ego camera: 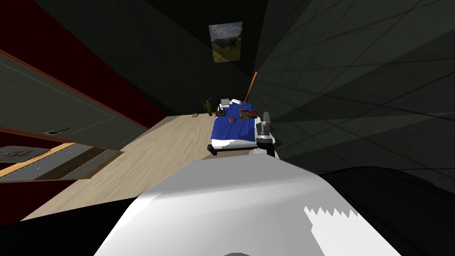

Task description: Push the door open

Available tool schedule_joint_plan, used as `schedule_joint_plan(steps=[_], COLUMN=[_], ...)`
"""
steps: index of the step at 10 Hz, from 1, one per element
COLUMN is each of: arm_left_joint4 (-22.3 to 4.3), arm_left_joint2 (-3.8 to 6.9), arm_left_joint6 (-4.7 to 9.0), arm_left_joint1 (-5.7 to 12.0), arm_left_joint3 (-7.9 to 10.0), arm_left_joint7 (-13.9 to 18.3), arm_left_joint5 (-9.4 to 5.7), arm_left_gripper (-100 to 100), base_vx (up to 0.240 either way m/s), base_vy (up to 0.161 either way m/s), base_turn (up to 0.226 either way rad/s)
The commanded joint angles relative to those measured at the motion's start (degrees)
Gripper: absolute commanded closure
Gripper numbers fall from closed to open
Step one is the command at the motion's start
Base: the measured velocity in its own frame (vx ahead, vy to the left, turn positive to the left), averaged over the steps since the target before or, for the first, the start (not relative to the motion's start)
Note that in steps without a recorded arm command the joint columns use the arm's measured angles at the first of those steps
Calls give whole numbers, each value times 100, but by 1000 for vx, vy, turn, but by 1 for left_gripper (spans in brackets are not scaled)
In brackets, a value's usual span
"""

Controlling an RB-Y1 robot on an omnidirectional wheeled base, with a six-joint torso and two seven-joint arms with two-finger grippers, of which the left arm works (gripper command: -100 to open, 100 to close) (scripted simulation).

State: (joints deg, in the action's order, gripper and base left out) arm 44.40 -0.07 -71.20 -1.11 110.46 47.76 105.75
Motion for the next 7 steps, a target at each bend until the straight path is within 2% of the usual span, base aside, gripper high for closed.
schedule_joint_plan(steps=[1, 2, 3, 7], arm_left_joint4=[0, 0, -96, -285], arm_left_joint2=[0, 0, -75, -221], arm_left_joint6=[0, 0, -53, -156], arm_left_joint1=[0, 0, -68, -201], arm_left_joint3=[0, 0, 29, 85], arm_left_joint7=[0, 0, 9, 26], arm_left_joint5=[0, 0, -132, -394], arm_left_gripper=[100, 100, -100, -100], base_vx=[0, 0, -25, -56], base_vy=[0, 0, -123, -190], base_turn=[0, 0, 103, 96])
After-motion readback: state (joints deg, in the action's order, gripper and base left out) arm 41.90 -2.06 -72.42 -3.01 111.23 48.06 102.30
